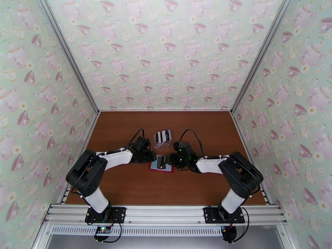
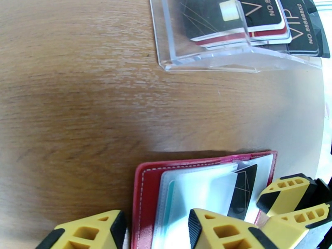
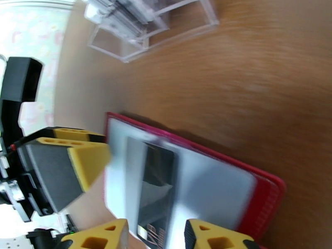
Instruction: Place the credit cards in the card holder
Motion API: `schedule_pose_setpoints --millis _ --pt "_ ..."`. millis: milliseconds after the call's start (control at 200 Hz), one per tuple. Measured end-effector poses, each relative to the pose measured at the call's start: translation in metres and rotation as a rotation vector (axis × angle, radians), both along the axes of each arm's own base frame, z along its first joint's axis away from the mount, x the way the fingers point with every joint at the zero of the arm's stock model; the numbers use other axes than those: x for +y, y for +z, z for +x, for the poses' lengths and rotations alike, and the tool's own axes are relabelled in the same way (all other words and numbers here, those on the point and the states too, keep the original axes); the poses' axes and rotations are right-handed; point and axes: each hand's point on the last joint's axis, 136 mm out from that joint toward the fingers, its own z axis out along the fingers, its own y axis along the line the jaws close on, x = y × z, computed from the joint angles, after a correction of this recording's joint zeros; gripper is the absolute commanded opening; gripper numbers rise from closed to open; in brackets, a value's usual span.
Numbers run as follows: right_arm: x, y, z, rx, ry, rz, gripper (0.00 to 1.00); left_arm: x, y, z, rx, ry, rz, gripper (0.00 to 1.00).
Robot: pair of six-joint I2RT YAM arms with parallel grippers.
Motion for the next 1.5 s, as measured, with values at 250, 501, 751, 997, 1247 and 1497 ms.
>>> schedule_pose_setpoints --millis 250,501,751,997,1247,1497 --pt "0.008 0.020 -0.013 -0.052 0.032 -0.109 0.43 0.002 0.002 -0.006 -0.018 -0.003 -0.019 0.52" --pt "0.009 0.011 -0.025 -0.043 0.042 -0.186 0.43 0.006 0.001 -0.017 -0.031 -0.012 -0.029 0.48" --pt "0.012 0.003 -0.023 -0.033 0.041 -0.221 0.44 0.003 0.001 -0.021 -0.061 -0.023 -0.030 0.45" --pt "0.018 -0.001 -0.017 -0.026 0.041 -0.228 0.44 -0.007 0.000 -0.029 -0.074 -0.048 -0.030 0.45" --pt "0.017 -0.002 -0.016 -0.027 0.037 -0.235 0.44 -0.012 0.000 -0.035 -0.082 -0.047 -0.042 0.44" --pt "0.009 -0.003 -0.013 -0.038 0.010 -0.273 0.44 -0.014 0.000 -0.037 -0.087 -0.037 -0.056 0.44"
